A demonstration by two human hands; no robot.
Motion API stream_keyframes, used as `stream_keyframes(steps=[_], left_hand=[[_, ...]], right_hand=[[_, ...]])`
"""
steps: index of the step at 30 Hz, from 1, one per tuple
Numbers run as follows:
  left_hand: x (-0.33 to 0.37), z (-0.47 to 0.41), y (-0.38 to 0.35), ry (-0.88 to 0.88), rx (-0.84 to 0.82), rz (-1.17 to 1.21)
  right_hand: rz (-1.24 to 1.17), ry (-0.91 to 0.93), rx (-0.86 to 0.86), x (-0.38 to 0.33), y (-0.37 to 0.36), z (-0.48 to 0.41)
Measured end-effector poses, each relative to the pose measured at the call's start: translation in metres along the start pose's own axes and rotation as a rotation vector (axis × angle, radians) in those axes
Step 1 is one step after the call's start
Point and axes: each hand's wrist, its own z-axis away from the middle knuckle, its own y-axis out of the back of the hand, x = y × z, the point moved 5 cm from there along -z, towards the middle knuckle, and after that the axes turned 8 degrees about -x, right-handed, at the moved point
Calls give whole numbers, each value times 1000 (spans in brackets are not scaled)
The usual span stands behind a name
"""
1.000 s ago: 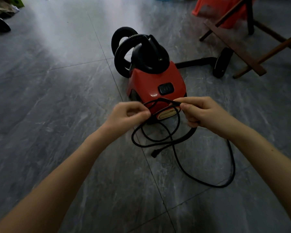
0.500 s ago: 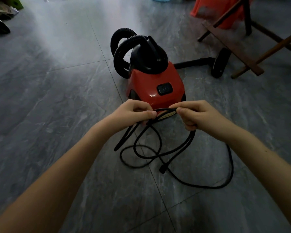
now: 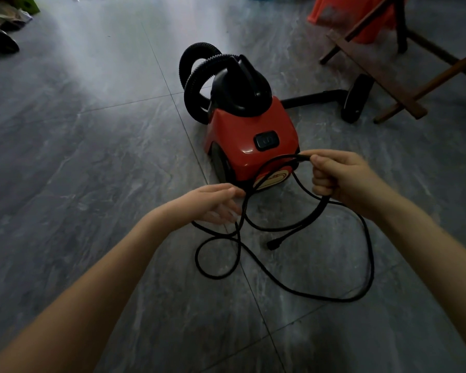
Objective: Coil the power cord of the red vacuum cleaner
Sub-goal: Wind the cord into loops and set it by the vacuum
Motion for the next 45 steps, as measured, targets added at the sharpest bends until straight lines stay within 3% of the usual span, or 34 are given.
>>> stream_keyframes(steps=[6, 11, 20, 26, 34, 40, 45], left_hand=[[14, -13, 0, -16, 174, -296], [9, -9, -6, -76, -14, -30], [19, -10, -11, -283, 234, 327], [17, -8, -10, -309, 252, 584], [7, -13, -23, -293, 182, 675], [7, -14, -13, -389, 325, 709], [3, -12, -13, -234, 212, 761]], right_hand=[[-91, 8, -14, -5, -3, 3], [-215, 41, 40, -5, 2, 3], [-487, 2, 95, 3, -2, -5], [-599, 32, 105, 2, -16, -5], [-451, 104, 110, 0, -27, -4], [-467, 101, 76, 12, -35, -6], [-507, 100, 51, 13, -37, -5]])
